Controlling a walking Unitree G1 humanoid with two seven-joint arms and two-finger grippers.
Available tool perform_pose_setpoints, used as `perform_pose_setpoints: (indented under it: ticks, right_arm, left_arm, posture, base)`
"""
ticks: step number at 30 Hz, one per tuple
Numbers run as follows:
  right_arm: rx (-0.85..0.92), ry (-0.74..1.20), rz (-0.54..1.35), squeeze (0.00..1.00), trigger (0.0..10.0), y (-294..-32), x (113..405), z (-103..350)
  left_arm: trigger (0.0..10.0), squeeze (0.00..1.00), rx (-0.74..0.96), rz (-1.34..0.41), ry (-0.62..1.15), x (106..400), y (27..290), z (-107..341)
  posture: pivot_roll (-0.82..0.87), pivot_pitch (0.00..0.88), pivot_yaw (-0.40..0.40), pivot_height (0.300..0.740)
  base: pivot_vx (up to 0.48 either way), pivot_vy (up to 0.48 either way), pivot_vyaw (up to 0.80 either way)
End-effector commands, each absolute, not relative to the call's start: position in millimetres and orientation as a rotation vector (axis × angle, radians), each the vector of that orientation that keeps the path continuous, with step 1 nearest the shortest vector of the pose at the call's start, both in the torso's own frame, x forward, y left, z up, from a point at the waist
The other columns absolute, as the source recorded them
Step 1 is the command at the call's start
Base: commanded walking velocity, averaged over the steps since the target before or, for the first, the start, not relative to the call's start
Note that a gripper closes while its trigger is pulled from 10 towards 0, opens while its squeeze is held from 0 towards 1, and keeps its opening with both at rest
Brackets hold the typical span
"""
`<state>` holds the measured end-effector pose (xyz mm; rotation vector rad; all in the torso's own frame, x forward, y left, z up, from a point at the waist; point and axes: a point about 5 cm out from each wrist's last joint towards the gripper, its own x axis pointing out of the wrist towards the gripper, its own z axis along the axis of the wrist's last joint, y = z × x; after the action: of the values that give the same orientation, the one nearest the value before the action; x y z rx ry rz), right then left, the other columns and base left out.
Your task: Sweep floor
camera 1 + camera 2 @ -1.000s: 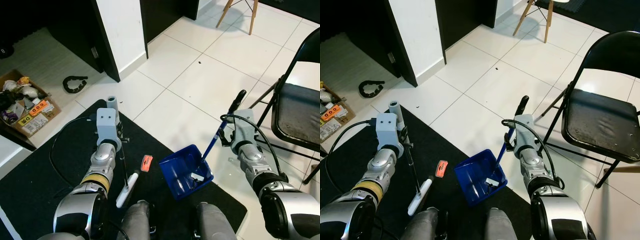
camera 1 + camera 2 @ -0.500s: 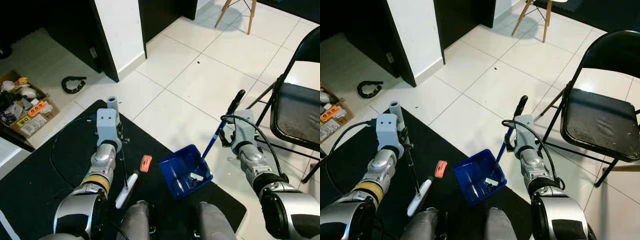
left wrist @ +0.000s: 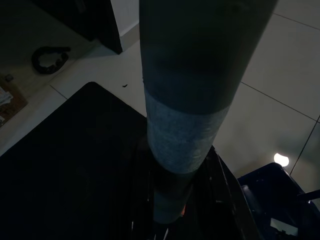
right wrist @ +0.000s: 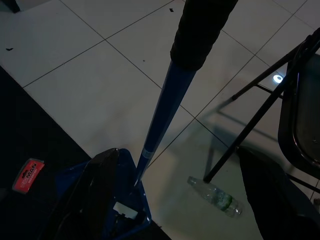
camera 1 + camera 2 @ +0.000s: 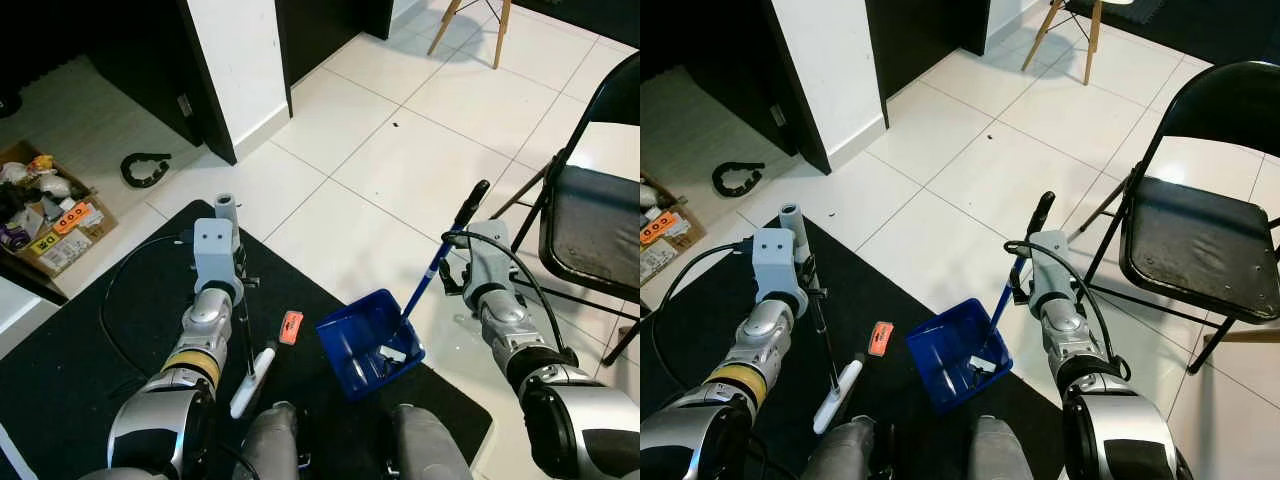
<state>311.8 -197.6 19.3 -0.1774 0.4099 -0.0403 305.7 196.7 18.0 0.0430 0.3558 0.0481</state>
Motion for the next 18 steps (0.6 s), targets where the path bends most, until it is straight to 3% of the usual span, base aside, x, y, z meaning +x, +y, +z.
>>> perform_pose_setpoints:
  ticks: [1, 18]
  right_arm:
    - [-0.186, 0.423, -0.04, 0.0, 10.0, -199.8, 307.0, 14.7]
    - [-0.182, 0.422, -0.039, 0.0, 10.0, -199.8, 306.8, 14.7]
  left_arm:
    - [10.0, 0.0, -0.005, 0.042, 0.486, 284.7, 188.6, -8.6]
    - [10.0, 0.0, -0.006, 0.042, 0.485, 284.3, 188.9, -8.8]
  posture:
    - [-0.05, 0.064, -0.032, 0.74]
    - [-0.05, 0.07, -0.031, 0.74]
  base:
    - [0.0, 0.0, 0.0]
    - [0.0, 0.0, 0.0]
